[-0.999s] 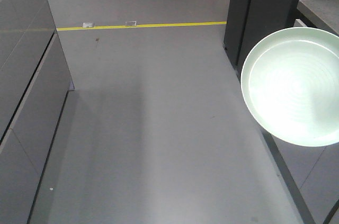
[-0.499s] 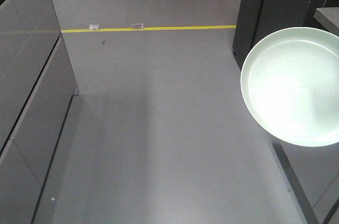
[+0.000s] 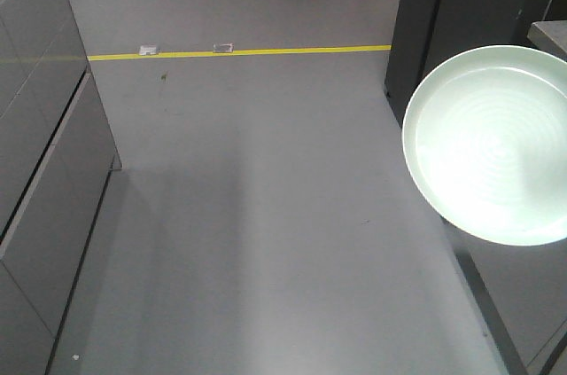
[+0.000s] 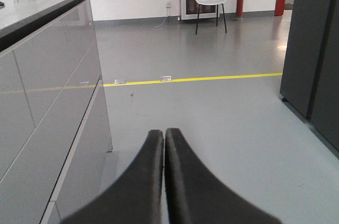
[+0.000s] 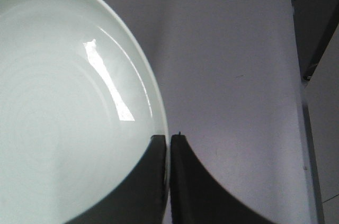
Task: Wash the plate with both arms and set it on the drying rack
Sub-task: 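Continue driving past the dark cabinets toward the sink counter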
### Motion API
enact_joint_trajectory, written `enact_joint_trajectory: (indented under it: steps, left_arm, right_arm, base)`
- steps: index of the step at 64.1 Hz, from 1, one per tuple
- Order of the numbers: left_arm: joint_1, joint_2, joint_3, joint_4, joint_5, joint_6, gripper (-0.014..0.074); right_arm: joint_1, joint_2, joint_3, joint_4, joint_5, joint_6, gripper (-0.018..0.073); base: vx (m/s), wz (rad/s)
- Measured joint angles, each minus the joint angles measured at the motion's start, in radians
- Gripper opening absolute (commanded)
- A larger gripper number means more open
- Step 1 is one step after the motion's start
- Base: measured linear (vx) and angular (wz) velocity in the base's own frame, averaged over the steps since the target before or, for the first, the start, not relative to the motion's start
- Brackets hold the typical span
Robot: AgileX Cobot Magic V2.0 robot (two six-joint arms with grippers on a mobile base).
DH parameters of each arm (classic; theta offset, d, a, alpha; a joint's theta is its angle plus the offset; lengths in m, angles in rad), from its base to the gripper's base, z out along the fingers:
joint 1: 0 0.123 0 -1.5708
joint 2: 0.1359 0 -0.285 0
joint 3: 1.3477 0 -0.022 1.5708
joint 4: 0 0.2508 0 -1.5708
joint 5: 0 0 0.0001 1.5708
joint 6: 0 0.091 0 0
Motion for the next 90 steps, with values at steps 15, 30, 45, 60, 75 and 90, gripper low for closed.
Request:
enact_joint_trajectory:
  steps: [15, 30, 45, 60, 75, 90]
  left_arm:
    - [0.000, 0.000, 0.000, 0.000, 0.000, 0.000, -0.0006]
    - [0.000, 0.000, 0.000, 0.000, 0.000, 0.000, -0.0006]
    - [0.000, 0.000, 0.000, 0.000, 0.000, 0.000, -0.0006]
    - [0.000, 0.000, 0.000, 0.000, 0.000, 0.000, -0.0006]
    - [0.000, 0.000, 0.000, 0.000, 0.000, 0.000, -0.0006]
    - [0.000, 0.000, 0.000, 0.000, 0.000, 0.000, -0.0006]
  right_arm:
    - [0.000, 0.000, 0.000, 0.000, 0.000, 0.000, -0.0006]
    - [0.000, 0.000, 0.000, 0.000, 0.000, 0.000, -0.0006]
    - [0.000, 0.000, 0.000, 0.000, 0.000, 0.000, -0.0006]
    - [0.000, 0.000, 0.000, 0.000, 0.000, 0.000, -0.0006]
    - [0.000, 0.000, 0.000, 0.000, 0.000, 0.000, -0.0006]
    - [0.000, 0.000, 0.000, 0.000, 0.000, 0.000, -0.0006]
  base:
    - [0.12, -0.07]
    - [0.10, -0.10]
    - [0.08, -0.12]
    - [0.06, -0.12]
    - [0.05, -0.14]
    - [0.05, -0.15]
